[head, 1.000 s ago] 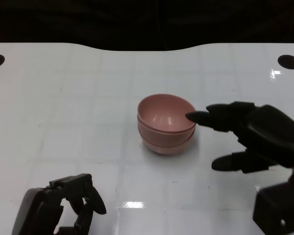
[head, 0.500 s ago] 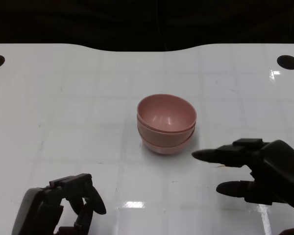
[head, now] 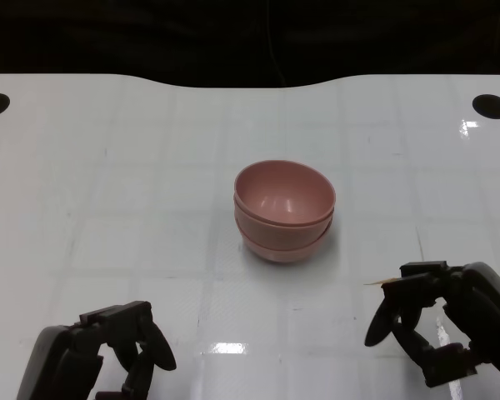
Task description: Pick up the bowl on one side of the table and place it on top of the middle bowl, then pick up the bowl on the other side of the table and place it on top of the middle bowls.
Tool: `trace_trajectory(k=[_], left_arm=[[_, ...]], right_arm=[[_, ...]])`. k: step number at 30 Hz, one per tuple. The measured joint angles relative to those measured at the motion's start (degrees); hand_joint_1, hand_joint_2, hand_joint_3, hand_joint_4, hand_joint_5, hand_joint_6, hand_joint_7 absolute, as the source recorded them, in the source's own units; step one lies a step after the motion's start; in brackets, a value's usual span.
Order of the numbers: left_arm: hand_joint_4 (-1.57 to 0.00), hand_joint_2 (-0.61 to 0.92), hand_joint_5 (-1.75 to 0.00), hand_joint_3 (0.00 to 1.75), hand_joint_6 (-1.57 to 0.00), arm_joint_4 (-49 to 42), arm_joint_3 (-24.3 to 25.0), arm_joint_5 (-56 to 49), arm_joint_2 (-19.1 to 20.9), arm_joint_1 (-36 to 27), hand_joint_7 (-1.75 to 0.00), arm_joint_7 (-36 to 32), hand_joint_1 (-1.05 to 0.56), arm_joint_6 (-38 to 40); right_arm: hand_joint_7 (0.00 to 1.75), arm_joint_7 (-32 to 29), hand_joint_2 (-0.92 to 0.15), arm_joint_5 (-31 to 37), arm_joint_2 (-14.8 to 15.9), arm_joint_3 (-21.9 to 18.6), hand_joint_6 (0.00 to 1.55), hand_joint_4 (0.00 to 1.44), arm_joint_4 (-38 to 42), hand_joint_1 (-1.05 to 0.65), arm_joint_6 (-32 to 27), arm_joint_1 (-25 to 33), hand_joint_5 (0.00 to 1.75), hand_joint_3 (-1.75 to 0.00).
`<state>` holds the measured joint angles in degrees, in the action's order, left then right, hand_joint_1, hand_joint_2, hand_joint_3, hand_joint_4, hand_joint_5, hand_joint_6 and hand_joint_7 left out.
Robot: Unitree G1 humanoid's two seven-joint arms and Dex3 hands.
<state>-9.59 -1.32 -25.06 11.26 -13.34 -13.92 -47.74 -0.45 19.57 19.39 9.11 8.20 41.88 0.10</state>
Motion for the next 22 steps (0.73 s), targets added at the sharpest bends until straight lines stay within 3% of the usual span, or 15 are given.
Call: trace_trajectory(k=[8, 22], left_arm=[[-0.94, 0.23, -1.61, 1.54, -0.88, -0.94, 0.42, 0.53, 0.01, 0.02, -1.4, 0.0, -0.07, -0.04], [-0.94, 0.21, -1.57, 1.54, -0.94, -3.66, 0.91, 0.88, 0.05, 1.13, -1.28, 0.0, -0.07, -1.69]], right_arm=[[1.36, 4.44, -0.07, -4.03, 0.0, 0.19, 0.97, 1.01, 4.39, 0.35, 1.26, -2.03, 1.71, -1.69], [1.33, 6.88, -0.05, -5.21, -0.73, 0.25, 0.95, 1.01, 7.7, 0.32, 2.28, -3.99, 1.7, -1.68]])
